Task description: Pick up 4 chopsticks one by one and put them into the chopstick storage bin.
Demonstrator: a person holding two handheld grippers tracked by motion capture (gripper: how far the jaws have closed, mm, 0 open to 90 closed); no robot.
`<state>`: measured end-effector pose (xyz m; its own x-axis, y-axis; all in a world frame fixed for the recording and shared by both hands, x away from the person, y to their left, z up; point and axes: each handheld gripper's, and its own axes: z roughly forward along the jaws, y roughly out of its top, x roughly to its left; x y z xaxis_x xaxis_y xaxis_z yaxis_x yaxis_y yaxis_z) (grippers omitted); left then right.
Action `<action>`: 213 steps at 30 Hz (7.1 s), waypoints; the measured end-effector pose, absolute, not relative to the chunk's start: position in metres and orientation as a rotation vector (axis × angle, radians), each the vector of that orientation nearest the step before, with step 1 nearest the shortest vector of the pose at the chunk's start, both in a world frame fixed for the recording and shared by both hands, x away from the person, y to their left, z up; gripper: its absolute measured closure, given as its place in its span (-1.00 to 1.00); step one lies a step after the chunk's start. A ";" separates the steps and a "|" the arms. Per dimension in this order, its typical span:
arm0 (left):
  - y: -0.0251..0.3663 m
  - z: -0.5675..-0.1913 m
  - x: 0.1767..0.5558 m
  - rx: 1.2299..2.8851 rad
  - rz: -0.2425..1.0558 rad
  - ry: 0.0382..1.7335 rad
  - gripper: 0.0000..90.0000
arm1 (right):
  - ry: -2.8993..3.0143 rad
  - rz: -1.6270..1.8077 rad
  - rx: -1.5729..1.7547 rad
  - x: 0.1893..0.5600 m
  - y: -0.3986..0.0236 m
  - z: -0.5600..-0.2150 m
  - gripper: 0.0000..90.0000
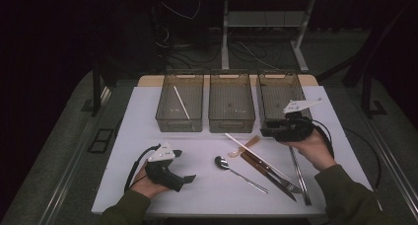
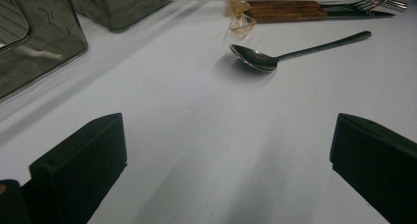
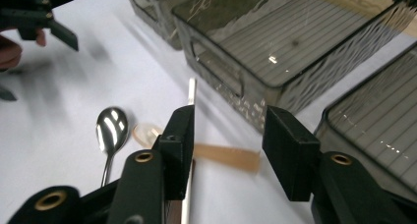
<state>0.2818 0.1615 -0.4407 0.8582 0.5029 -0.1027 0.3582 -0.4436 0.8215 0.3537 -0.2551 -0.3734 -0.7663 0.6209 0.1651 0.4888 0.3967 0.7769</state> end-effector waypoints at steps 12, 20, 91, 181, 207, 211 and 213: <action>0.161 -0.440 0.282 2.079 0.190 0.621 -1.00 | 2.518 1.293 0.974 0.316 -0.273 -0.397 0.41; 0.161 -0.440 0.282 2.078 0.191 0.621 -1.00 | 2.574 1.240 0.992 0.311 -0.272 -0.412 0.52; 0.160 -0.439 0.280 2.097 0.201 0.602 -0.99 | 2.764 0.823 0.884 0.328 -0.228 -0.436 0.89; 0.160 -0.439 0.280 2.058 0.183 0.594 -1.00 | 2.549 1.306 1.059 0.384 -0.166 -0.364 0.90; 0.161 -0.437 0.280 2.044 0.182 0.590 -1.00 | 2.528 1.246 1.118 0.435 -0.097 -0.336 0.90; 0.161 -0.437 0.281 2.048 0.182 0.584 -1.00 | 2.528 1.223 1.126 0.445 -0.084 -0.334 0.90; 0.161 -0.436 0.280 2.042 0.179 0.589 -1.00 | 2.520 1.219 1.133 0.451 -0.076 -0.335 0.90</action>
<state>0.2800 0.1607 -0.4365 0.8722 0.4764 -0.1106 0.3345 -0.4160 0.8456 0.4505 -0.0764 -0.3347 -0.7119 0.6730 0.2007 0.5750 0.3945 0.7168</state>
